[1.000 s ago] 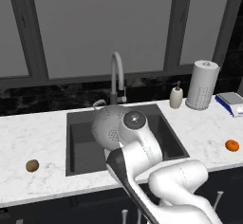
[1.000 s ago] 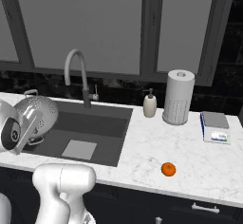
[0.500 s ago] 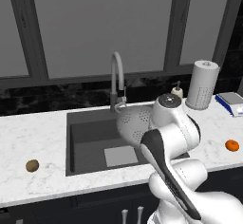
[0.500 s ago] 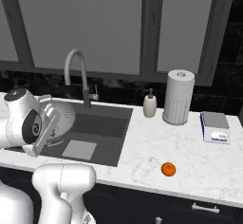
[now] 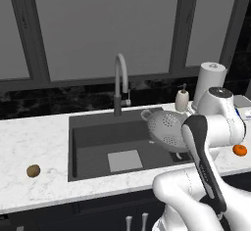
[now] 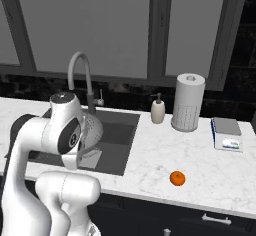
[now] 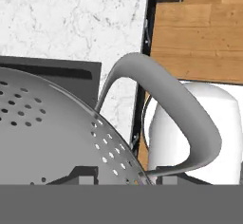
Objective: Put the colander in the sink, put the orange, kiwi in the colander, and turn on the sink faucet and pour water over the colander.
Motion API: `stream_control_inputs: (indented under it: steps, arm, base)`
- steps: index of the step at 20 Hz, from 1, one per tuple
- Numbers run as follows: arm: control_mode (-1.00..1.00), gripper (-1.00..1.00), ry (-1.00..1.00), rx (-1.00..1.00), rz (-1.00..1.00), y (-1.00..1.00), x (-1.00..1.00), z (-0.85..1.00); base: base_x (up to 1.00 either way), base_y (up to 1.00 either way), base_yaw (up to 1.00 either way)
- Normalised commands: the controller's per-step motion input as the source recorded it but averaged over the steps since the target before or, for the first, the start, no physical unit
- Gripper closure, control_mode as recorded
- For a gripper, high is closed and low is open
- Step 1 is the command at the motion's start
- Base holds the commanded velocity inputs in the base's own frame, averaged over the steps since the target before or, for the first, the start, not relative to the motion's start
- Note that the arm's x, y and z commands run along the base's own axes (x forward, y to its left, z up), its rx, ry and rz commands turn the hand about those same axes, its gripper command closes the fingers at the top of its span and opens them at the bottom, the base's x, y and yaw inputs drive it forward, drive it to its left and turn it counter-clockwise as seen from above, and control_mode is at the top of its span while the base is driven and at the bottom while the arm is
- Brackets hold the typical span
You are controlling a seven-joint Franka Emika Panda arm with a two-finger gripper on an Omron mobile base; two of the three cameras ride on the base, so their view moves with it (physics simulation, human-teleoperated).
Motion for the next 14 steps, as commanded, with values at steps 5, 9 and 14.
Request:
stream_control_inputs:
  steps: [5, 9, 14]
  arm:
    - [-1.00, 1.00, -0.08, 0.00, 0.38, -0.37, 0.22, -0.16]
    - [-1.00, 1.00, -0.12, 0.00, 0.38, 0.00, 0.71, -0.26]
    - [-1.00, 1.00, -0.02, 0.00, 0.34, 0.00, 0.77, -0.21]
  base:
    - [0.00, 0.00, 0.00]
    - [0.00, 0.00, 0.00]
    - [0.00, 0.00, 0.00]
